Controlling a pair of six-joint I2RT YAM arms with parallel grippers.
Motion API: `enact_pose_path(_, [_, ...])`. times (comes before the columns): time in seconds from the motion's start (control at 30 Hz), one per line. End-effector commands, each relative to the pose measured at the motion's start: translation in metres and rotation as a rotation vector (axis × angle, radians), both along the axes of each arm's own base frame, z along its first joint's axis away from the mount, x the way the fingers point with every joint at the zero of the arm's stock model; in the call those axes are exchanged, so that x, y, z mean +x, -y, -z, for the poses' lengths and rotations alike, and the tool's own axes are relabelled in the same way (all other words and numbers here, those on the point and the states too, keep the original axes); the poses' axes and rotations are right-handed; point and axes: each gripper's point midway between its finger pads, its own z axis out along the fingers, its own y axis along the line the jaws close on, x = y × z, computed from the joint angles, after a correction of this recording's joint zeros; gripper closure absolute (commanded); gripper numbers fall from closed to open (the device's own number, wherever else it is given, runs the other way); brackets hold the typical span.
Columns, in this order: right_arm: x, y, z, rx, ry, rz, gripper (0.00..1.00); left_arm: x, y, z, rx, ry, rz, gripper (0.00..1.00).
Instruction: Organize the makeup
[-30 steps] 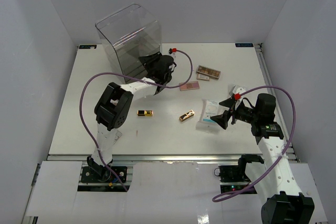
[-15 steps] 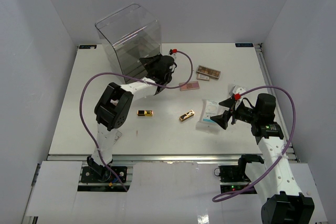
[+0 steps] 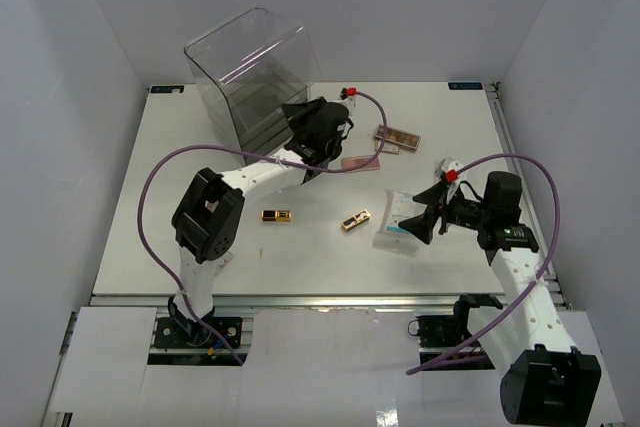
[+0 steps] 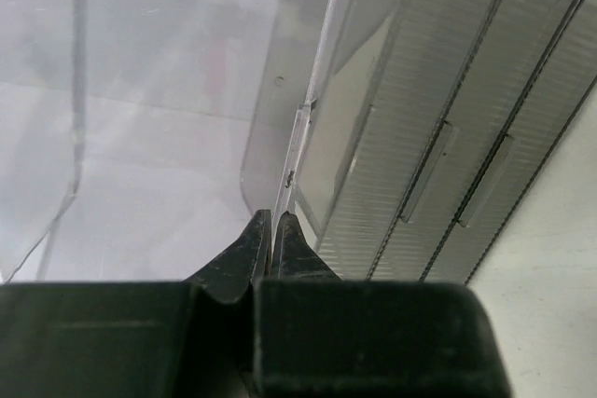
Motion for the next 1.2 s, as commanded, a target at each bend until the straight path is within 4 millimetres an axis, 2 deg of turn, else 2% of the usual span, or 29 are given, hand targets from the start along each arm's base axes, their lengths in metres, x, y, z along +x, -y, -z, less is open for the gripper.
enact_pose_path(0.0, [0.015, -0.004, -0.025, 0.038, -0.024, -0.005, 0.1, -0.022, 0.011, -0.079, -0.189, 0.154, 0.037, 1.0])
enact_pose_path(0.17, [0.031, -0.017, -0.036, 0.063, -0.088, -0.004, 0.1, -0.032, 0.009, -0.096, -0.238, 0.173, 0.047, 1.0])
enact_pose_path(0.27, [0.054, -0.022, -0.04, 0.06, -0.14, 0.095, 0.1, -0.037, 0.007, -0.097, -0.254, 0.167, 0.054, 1.0])
enact_pose_path(0.47, [0.098, -0.052, -0.061, 0.088, -0.162, 0.248, 0.1, -0.045, 0.007, -0.106, -0.304, 0.162, 0.073, 1.0])
enact_pose_path(0.53, [0.113, -0.066, -0.068, 0.127, -0.18, 0.249, 0.09, -0.046, 0.007, -0.106, -0.307, 0.141, 0.079, 1.0])
enact_pose_path(0.6, [0.127, -0.079, -0.064, 0.151, -0.225, 0.243, 0.08, -0.047, 0.007, -0.108, -0.316, 0.136, 0.085, 1.0])
enact_pose_path(0.7, [0.145, -0.099, -0.076, 0.22, -0.27, 0.227, 0.03, -0.048, 0.009, -0.11, -0.353, 0.133, 0.094, 1.0])
enact_pose_path(0.77, [0.161, -0.112, -0.072, 0.241, -0.296, 0.224, 0.02, -0.049, 0.01, -0.108, -0.374, 0.109, 0.1, 1.0])
enact_pose_path(0.83, [0.171, -0.122, -0.075, 0.272, -0.319, 0.224, 0.02, -0.049, 0.011, -0.107, -0.397, 0.094, 0.106, 1.0])
enact_pose_path(0.93, [0.19, -0.136, -0.067, 0.319, -0.382, 0.218, 0.01, -0.05, 0.011, -0.104, -0.424, 0.078, 0.107, 1.0])
enact_pose_path(0.97, [0.193, -0.139, -0.078, 0.334, -0.356, 0.203, 0.01, -0.05, 0.01, -0.106, -0.428, 0.08, 0.106, 1.0])
enact_pose_path(1.13, [0.233, -0.157, -0.063, 0.386, -0.42, 0.233, 0.0, -0.053, 0.008, -0.1, -0.481, 0.039, 0.116, 1.0])
enact_pose_path(1.17, [0.242, -0.162, -0.069, 0.4, -0.413, 0.239, 0.0, -0.053, 0.008, -0.1, -0.494, 0.034, 0.118, 1.0])
